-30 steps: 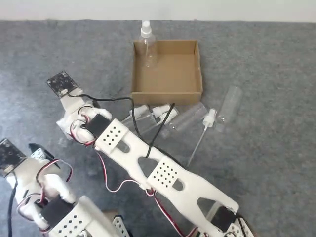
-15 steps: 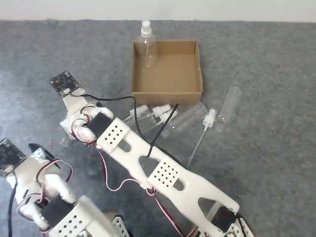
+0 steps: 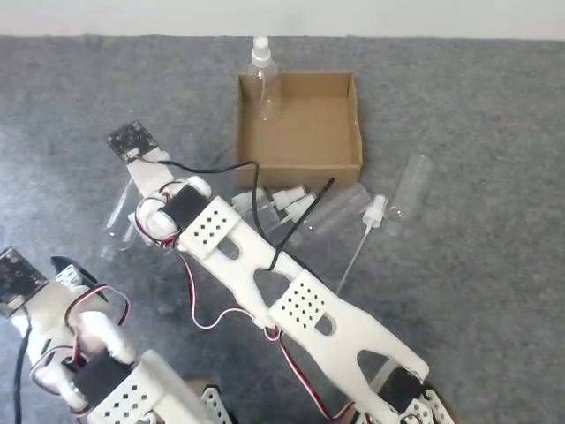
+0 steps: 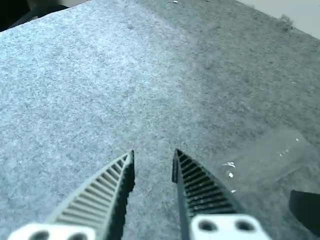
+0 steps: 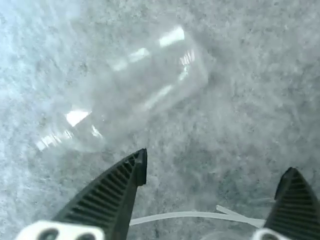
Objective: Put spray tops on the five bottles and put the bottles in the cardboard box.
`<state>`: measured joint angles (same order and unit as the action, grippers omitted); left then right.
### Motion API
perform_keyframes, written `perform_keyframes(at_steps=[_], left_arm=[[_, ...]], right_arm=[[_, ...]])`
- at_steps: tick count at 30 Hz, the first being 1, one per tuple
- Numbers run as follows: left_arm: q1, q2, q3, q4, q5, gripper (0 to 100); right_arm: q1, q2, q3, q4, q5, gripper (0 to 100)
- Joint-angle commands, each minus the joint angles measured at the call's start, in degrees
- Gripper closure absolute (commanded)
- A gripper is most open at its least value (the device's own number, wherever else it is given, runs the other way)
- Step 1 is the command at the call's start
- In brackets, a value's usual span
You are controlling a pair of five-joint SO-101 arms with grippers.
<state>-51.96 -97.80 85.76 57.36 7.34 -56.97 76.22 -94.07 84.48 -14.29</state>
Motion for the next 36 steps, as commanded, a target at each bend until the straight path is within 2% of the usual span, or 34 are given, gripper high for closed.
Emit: perform_keyframes(at_steps=[1,6,13,18,22,28,36], left_arm=[[-0.18,-1.14,-3.82,0.26,0.62,88],[-0.18,-1.14,-3.82,0.18,0.62,88],[-0.09,-1.14,-3.82,0.26,0.62,88],[0.0,-1.14,-3.74,0.09,0.62,88],[0.0,-1.14,-3.65,0.09,0.62,88],[0.18,-1.14,-3.65,0.0,0.62,88],[0.26,-1.14,-3.56,0.0,0.62,88]], right_arm=[[1.45,-5.85,-2.29,-1.89,-0.44,61.4],[1.1,-6.46,-2.37,-2.42,-0.44,61.4],[0.48,-4.97,-2.29,-13.05,-0.26,61.5],[1.01,-0.66,-2.29,-16.75,4.13,61.5],[3.91,-1.1,-2.46,-13.67,4.22,61.5],[5.76,-8.84,-2.37,0.84,4.48,61.5],[6.99,-19.56,-2.37,15.08,4.48,61.5]])
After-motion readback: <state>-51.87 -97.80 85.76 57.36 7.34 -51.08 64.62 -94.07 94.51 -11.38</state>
